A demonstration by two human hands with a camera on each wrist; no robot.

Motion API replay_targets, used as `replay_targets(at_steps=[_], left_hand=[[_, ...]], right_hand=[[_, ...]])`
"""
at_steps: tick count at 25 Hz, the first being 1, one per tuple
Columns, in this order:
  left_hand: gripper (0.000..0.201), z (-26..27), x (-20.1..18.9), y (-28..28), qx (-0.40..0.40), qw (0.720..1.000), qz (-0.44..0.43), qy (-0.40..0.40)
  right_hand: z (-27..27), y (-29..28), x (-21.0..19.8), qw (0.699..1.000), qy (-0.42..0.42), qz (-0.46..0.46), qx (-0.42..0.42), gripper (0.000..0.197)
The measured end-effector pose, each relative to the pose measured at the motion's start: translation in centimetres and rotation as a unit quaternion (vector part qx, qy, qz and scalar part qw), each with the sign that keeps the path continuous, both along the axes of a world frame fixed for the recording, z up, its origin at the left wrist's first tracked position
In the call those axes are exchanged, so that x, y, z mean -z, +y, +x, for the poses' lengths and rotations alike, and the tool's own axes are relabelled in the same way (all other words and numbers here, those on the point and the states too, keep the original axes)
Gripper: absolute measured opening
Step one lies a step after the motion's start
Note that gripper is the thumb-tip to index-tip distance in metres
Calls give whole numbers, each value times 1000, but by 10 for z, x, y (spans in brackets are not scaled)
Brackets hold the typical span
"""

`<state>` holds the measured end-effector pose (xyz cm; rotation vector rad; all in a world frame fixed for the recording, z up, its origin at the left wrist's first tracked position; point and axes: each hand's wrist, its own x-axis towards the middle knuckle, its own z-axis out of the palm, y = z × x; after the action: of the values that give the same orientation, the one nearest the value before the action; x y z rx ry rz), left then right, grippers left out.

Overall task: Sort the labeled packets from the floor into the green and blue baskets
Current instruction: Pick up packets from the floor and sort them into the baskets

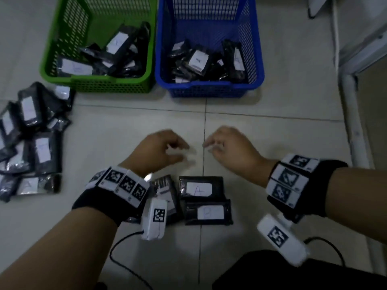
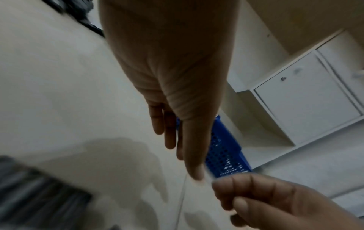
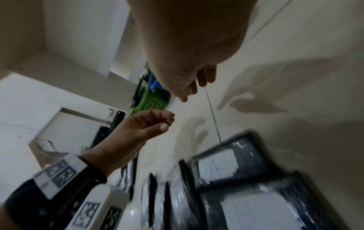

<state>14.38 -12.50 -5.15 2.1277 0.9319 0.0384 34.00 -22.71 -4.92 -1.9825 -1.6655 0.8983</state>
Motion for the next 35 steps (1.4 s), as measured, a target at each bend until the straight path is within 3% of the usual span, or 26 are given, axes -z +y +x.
replay_targets(at_steps=[3,5,9,13,15,17,19,22,29,33,35], left_hand=[[69,-31,24,-14,145,983,-54,98],[81,-43,34,-17,180,973,-42,137],[71,-48,31,-17,147,971,-50,180],[46,-49,21,-1,87,976,-76,183],[34,-51,14,16,-6,982,-134,135],[24,-48,4,33,-111,971,-208,38],[18,-42,-6,47,-194,948,-248,-49],[10,-27,-20,60,-247,926,-252,-138],[24,21,-40,80,-274,874,-244,-320],[13,66,-33,96,-363,854,-152,-341],[18,84,-25,104,-373,862,-119,-323]], right_hand=[[-23,-37,17,986,-40,-130,-96,40],[-32,-49,22,973,-92,-162,-135,56],[-39,-40,27,955,-155,-183,-173,55],[-31,-12,24,949,-92,-256,-160,29],[-21,9,16,967,-31,-234,-95,18],[-11,27,4,976,82,-203,23,16],[-1,42,-9,966,168,-168,103,19],[8,56,-23,955,232,-113,149,21],[38,95,-44,925,281,40,253,27],[65,126,-44,896,268,101,338,33],[72,135,-39,892,263,88,357,25]])
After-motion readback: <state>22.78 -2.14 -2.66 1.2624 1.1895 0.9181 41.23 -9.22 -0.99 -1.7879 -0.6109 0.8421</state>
